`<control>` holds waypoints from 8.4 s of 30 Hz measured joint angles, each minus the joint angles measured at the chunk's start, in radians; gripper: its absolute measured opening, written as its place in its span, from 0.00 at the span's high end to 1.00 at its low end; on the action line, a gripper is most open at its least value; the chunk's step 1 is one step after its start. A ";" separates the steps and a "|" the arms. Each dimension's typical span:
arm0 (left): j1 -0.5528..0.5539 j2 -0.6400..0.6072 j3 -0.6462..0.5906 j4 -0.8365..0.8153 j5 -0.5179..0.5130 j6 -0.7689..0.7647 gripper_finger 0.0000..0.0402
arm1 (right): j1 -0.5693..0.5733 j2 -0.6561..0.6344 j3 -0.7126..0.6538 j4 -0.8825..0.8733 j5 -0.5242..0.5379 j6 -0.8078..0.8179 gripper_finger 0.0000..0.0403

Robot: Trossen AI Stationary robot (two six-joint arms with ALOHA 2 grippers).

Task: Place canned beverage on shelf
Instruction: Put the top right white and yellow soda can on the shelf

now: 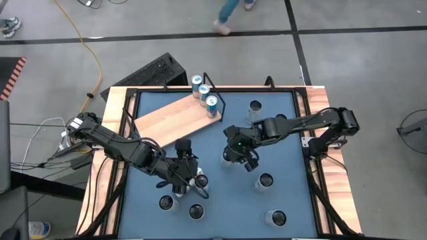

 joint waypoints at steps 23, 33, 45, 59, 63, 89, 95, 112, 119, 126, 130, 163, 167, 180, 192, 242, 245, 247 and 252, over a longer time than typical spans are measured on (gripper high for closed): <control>0.080 0.002 0.001 0.234 -0.110 0.077 0.31 | 0.036 -0.079 0.087 -0.016 0.024 0.171 0.27; 0.211 0.123 0.002 0.503 0.140 0.275 0.31 | 0.202 -0.315 0.127 -0.026 0.072 0.356 0.27; 0.288 0.248 0.001 0.645 0.227 0.324 0.31 | 0.463 -0.392 0.082 -0.031 0.316 0.472 0.27; 0.360 0.129 -0.247 0.891 0.349 0.260 0.31 | 0.573 -0.389 -0.051 -0.024 0.392 0.661 0.27; 0.349 -0.059 -0.428 1.067 0.221 0.237 0.31 | 0.604 -0.389 -0.054 -0.023 0.416 0.686 0.27; 0.356 0.073 -0.585 1.420 0.295 0.201 0.30 | 0.608 -0.389 -0.055 0.029 0.547 0.688 0.27; 0.354 0.084 -0.489 1.274 0.273 0.242 0.21 | 0.602 -0.389 -0.055 0.029 0.548 0.704 0.27; 0.354 0.162 -0.472 1.250 0.375 0.188 0.17 | 0.588 -0.314 -0.056 0.008 0.547 0.704 0.27; 0.356 0.200 -0.473 1.249 0.364 0.173 0.17 | 0.589 -0.278 -0.056 0.003 0.547 0.706 0.27; 0.362 0.217 -0.472 1.257 0.365 0.182 0.17 | 0.589 -0.277 -0.055 0.005 0.547 0.706 0.27; 0.362 0.217 -0.472 1.264 0.402 0.201 0.17 | 0.589 -0.277 -0.055 0.006 0.547 0.706 0.27; 0.330 0.226 -0.471 1.143 -0.364 -0.501 0.41 | 0.528 -0.277 -0.055 -0.061 0.811 0.913 0.27; 0.305 0.226 -0.428 1.070 -0.359 -0.536 0.41 | 0.524 -0.277 -0.055 -0.061 0.811 0.913 0.27; 0.205 0.214 -0.131 0.431 -0.623 -0.771 0.40 | 0.526 -0.277 -0.055 -0.081 0.807 0.913 0.27; 0.308 0.140 -0.085 -0.470 -0.835 -1.673 0.40 | 0.526 -0.277 -0.055 -0.114 0.807 0.905 0.27; 0.628 0.212 -0.172 -0.167 -0.732 -1.302 0.22 | 0.525 -0.277 -0.054 -0.090 0.806 0.931 0.27; 0.628 0.212 -0.171 -0.155 -0.732 -1.290 0.21 | 0.526 -0.277 -0.054 -0.091 0.805 0.931 0.27; 0.625 0.212 -0.172 -0.153 -0.733 -1.285 0.21 | 0.526 -0.277 -0.054 -0.091 0.805 0.931 0.27; 0.608 0.206 -0.171 -0.153 -0.756 -1.234 0.21 | 0.526 -0.277 -0.054 -0.098 0.805 0.931 0.27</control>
